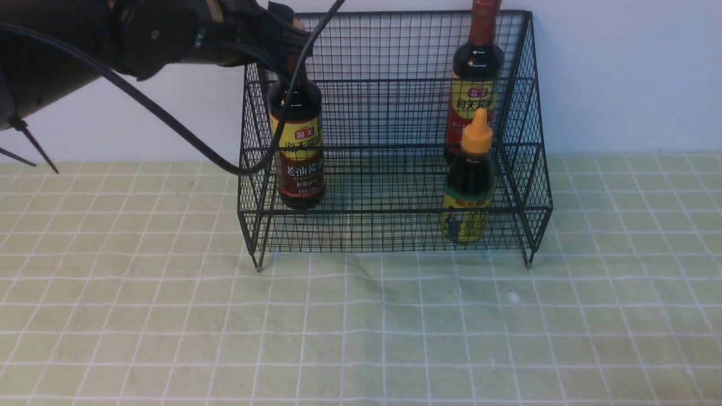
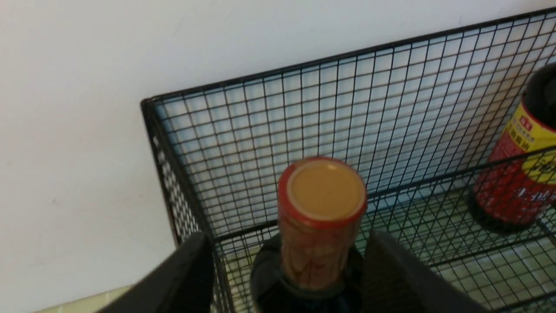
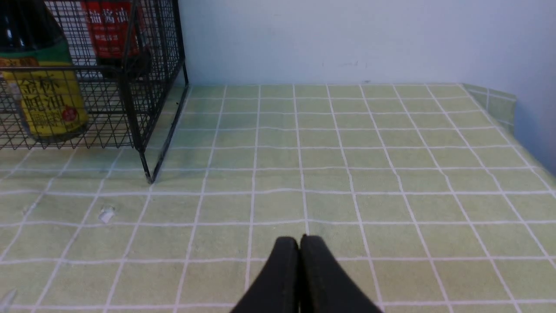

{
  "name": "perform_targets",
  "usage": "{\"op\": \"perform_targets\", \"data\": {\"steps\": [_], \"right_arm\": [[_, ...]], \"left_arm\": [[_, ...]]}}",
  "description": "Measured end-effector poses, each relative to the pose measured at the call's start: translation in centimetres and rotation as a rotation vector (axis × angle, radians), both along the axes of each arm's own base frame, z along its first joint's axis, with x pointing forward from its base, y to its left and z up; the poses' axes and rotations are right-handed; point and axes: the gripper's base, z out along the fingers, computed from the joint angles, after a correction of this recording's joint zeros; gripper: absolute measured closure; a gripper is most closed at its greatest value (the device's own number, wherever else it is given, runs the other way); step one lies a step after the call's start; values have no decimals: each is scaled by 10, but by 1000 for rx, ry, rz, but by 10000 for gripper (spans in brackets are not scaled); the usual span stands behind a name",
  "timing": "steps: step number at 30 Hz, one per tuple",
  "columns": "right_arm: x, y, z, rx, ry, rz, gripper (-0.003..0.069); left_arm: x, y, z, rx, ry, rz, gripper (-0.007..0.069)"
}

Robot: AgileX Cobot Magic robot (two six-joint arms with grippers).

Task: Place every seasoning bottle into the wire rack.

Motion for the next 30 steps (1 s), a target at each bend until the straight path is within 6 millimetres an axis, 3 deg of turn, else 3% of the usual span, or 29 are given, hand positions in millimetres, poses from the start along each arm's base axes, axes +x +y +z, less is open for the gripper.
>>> {"op": "perform_targets", "data": {"steps": [2, 5, 6, 7, 9, 11, 13, 15, 21, 25, 30], "right_arm": [[0, 0, 0, 0, 1, 0, 673], [0, 0, 0, 0, 0, 0, 673], [0, 0, 0, 0, 0, 0, 673], [0, 0, 0, 0, 0, 0, 673], [0, 0, 0, 0, 0, 0, 673], [0, 0, 0, 0, 0, 0, 673], [0, 0, 0, 0, 0, 0, 673], [0, 0, 0, 0, 0, 0, 673], [0, 0, 0, 0, 0, 0, 673], [0, 0, 0, 0, 0, 0, 673], [0, 0, 0, 0, 0, 0, 673]], "left_arm": [[-13, 7, 12, 13, 19, 18, 286], [-48, 24, 37, 37, 81, 63, 501], [-49, 24, 40, 34, 75, 64, 513], [-66, 32, 51, 38, 85, 76, 575], [-97, 44, 70, 25, 81, 88, 620], [-111, 49, 76, 11, 67, 88, 624], [-144, 60, 83, -20, 28, 81, 631], [-173, 70, 78, -40, -6, 71, 631], [-222, 86, 45, -83, 13, 68, 631], [-249, 96, 24, -95, 18, 67, 631], [-263, 102, 12, -85, 50, 77, 631]]}}
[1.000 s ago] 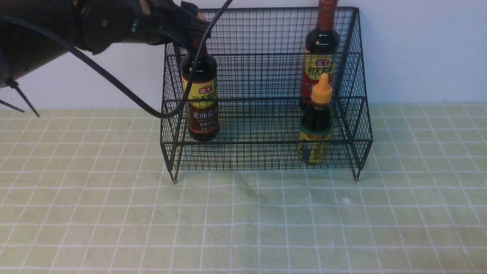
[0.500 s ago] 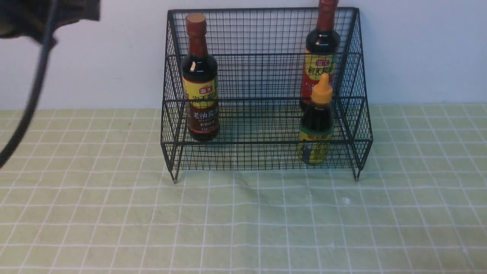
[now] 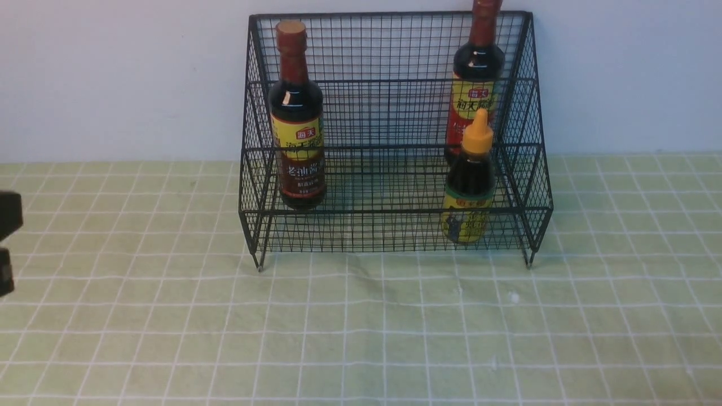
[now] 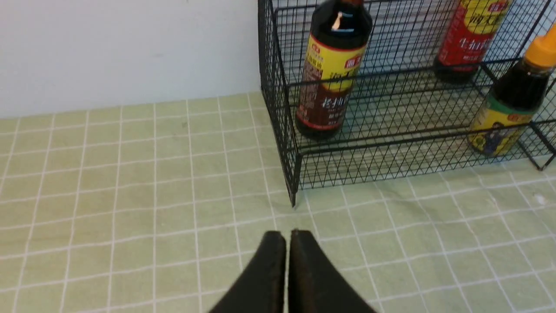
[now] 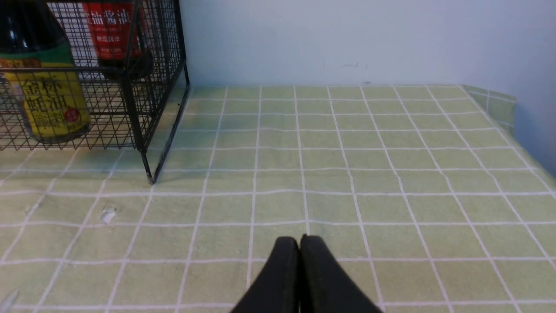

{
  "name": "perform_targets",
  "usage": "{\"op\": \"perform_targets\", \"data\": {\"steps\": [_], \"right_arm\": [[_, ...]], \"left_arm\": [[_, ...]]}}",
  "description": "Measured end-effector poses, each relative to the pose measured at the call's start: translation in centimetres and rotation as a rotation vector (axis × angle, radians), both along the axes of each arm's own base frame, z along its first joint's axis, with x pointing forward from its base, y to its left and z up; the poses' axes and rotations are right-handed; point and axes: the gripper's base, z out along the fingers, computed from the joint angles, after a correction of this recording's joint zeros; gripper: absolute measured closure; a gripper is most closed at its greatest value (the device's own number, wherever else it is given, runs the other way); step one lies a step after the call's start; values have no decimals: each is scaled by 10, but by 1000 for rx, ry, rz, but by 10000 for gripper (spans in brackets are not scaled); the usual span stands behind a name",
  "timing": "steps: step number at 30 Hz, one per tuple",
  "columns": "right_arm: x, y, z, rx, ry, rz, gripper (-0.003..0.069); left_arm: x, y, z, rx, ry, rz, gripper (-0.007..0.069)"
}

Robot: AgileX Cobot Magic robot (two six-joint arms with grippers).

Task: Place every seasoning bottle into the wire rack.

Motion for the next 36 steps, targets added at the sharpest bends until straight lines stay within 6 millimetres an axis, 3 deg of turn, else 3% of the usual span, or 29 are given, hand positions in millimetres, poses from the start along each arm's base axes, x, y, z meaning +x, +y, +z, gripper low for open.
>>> {"op": "perform_targets", "data": {"steps": [10, 17, 20, 22, 24, 26, 27, 28, 31, 36], "right_arm": [[0, 0, 0, 0, 0, 0, 673], [0, 0, 0, 0, 0, 0, 673], [0, 0, 0, 0, 0, 0, 673], [0, 0, 0, 0, 0, 0, 673], [0, 0, 0, 0, 0, 0, 673], [0, 0, 0, 0, 0, 0, 673], [0, 0, 0, 0, 0, 0, 673], [0, 0, 0, 0, 0, 0, 673], [0, 0, 0, 0, 0, 0, 673], [0, 0, 0, 0, -2, 0, 673]], "left_arm": [[-4, 1, -6, 9, 67, 6, 631], [-23, 6, -9, -19, -104, -34, 631], [-33, 11, -27, 1, -196, -25, 631], [-41, 16, -60, 34, -263, 16, 631], [-44, 18, -77, 53, -291, 32, 631], [-48, 21, -120, 83, -328, 78, 631], [-50, 22, -130, 85, -346, 86, 631], [-50, 22, -137, 86, -335, 87, 631], [-51, 23, -182, 97, -309, 93, 631], [-51, 23, -209, 113, -216, 85, 631]]}}
